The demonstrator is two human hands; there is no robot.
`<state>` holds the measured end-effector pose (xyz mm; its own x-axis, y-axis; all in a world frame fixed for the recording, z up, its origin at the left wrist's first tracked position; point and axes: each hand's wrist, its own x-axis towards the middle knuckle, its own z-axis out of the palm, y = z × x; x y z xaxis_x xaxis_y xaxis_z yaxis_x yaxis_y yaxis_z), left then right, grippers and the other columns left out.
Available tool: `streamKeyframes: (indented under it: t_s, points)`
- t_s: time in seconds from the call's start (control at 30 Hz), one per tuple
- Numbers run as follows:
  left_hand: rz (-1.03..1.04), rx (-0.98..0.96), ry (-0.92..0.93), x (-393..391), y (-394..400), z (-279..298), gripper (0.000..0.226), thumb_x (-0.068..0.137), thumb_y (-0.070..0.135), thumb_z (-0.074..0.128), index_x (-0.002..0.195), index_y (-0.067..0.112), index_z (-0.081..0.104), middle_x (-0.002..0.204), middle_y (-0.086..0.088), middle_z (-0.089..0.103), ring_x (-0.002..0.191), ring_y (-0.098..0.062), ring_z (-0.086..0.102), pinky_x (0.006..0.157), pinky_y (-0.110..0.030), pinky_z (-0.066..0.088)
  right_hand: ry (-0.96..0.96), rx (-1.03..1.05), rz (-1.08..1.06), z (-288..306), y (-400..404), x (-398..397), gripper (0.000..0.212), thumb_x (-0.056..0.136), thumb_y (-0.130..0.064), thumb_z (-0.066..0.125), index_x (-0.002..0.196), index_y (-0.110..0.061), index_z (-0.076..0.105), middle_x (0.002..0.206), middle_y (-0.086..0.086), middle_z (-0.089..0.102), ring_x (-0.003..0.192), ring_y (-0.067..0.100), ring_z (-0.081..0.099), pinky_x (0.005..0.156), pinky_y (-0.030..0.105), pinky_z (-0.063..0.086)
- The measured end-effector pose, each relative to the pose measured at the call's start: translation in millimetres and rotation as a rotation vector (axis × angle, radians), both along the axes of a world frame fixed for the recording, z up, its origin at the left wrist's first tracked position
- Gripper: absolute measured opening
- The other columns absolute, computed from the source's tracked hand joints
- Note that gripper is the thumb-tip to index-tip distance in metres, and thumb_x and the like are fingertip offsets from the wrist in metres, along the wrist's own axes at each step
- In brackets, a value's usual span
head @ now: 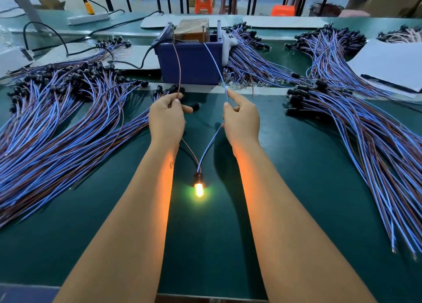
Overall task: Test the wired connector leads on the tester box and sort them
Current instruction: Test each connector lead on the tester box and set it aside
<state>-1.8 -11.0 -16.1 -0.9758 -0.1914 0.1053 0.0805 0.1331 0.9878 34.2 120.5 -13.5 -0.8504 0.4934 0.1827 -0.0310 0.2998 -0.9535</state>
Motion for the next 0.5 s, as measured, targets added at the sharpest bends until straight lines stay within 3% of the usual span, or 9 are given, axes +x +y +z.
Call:
streamKeyframes:
  t_s: [0.07,0.23,0.37,0.43,0.5]
  points:
    - [-0.019,0.012,-0.020,2,1,2,0.025,0.099,0.014,0.042,0.108,0.021,0.064,0.065,0.014,0.071,0.046,-0.002,0.049,0.050,-0.017,0.043,0.013,-0.011,-0.005,0,0,1,0.038,0.096,-0.013,0.049,0.130,-0.026,0.061,0.063,-0.009,0.052,0.061,0.012,0.050,0.078,0.041,0.057]
    - [-0.110,-0.030,0.031,9,8,8,0.023,0.091,0.015,0.055,0.085,0.029,0.072,0.074,0.015,0.072,0.070,-0.007,0.058,0.069,-0.026,0.048,0.060,0.022,0.061,4,-7,4,0.019,0.091,-0.013,0.057,0.105,-0.018,0.070,0.066,-0.002,0.056,0.065,0.018,0.052,0.077,0.048,0.055]
    - [-0.211,-0.002,0.041,14,12,10,0.025,0.089,0.010,0.057,0.079,0.025,0.075,0.085,0.003,0.075,0.083,-0.013,0.065,0.085,-0.031,0.052,0.072,0.077,0.148,4,-13,6,0.005,0.090,-0.015,0.064,0.090,-0.015,0.069,0.069,-0.001,0.063,0.069,0.022,0.060,0.074,0.050,0.055]
    - [-0.259,0.047,0.030,14,14,11,0.025,0.090,0.008,0.056,0.079,0.020,0.075,0.073,0.007,0.072,0.072,-0.005,0.064,0.074,-0.024,0.054,0.064,0.084,0.180,3,-15,6,0.005,0.090,-0.016,0.066,0.086,-0.015,0.069,0.068,0.000,0.064,0.069,0.021,0.061,0.073,0.050,0.056]
    - [-0.284,0.033,0.036,16,15,12,0.023,0.092,0.008,0.055,0.080,0.016,0.073,0.055,0.015,0.062,0.051,0.005,0.053,0.055,-0.011,0.043,0.056,0.090,0.202,3,-16,7,0.008,0.090,-0.016,0.066,0.081,-0.016,0.067,0.068,0.002,0.064,0.066,0.022,0.059,0.072,0.050,0.055]
